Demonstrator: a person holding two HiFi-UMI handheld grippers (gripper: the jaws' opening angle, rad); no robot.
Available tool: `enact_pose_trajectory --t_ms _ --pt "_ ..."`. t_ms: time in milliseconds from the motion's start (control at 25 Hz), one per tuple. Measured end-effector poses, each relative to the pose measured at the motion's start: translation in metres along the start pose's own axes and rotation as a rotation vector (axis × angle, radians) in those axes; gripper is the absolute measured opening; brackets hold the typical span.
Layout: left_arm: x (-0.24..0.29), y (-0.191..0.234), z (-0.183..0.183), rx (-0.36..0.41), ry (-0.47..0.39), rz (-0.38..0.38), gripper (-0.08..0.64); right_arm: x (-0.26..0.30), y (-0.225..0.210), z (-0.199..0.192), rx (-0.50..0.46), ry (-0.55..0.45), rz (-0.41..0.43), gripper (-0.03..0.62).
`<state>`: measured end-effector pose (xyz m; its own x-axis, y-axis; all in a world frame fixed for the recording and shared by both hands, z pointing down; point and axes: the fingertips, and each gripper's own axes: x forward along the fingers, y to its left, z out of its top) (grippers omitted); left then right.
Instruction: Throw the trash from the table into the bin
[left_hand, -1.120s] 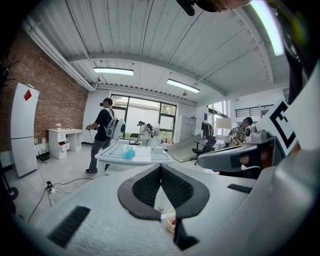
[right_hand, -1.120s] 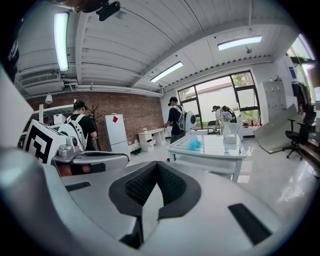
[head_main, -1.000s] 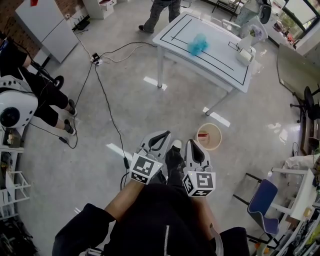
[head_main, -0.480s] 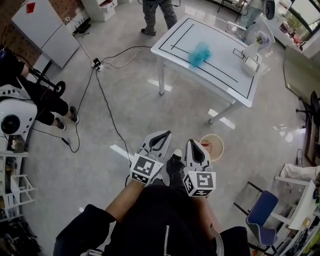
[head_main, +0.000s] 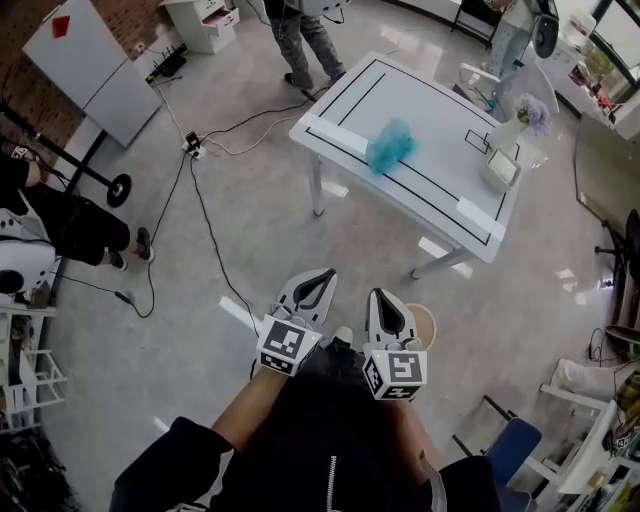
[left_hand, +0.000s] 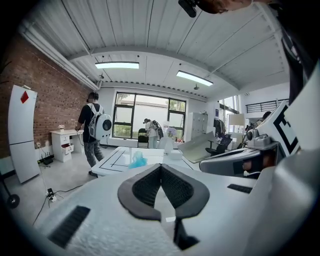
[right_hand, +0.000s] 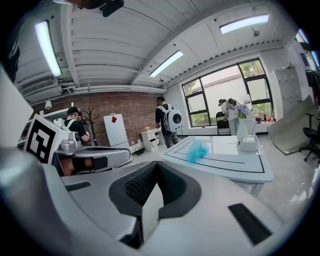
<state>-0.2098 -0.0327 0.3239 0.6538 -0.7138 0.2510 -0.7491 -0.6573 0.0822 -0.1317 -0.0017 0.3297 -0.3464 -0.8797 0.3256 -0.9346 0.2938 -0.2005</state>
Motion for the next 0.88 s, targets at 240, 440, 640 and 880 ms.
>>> enact_pose_trajectory --t_ms 240,440,640,880 --pt "0.031 0.01 0.01 0.001 0.007 0.021 0.008 0.023 -0.03 0.016 -0.001 -0.008 0.0 0.009" --pt "0.059 0.014 0.007 -0.011 0.022 0.004 0.008 0.037 -0.05 0.019 0.009 0.001 -0.009 0.009" --pt "0.097 0.026 0.012 -0.004 0.026 -0.021 0.008 0.064 -0.074 0.029 0.014 -0.003 -0.035 0.009" --pt "0.148 0.059 0.03 0.006 0.002 -0.054 0.008 0.114 -0.1 0.048 0.018 -0.002 -0.067 0.009"
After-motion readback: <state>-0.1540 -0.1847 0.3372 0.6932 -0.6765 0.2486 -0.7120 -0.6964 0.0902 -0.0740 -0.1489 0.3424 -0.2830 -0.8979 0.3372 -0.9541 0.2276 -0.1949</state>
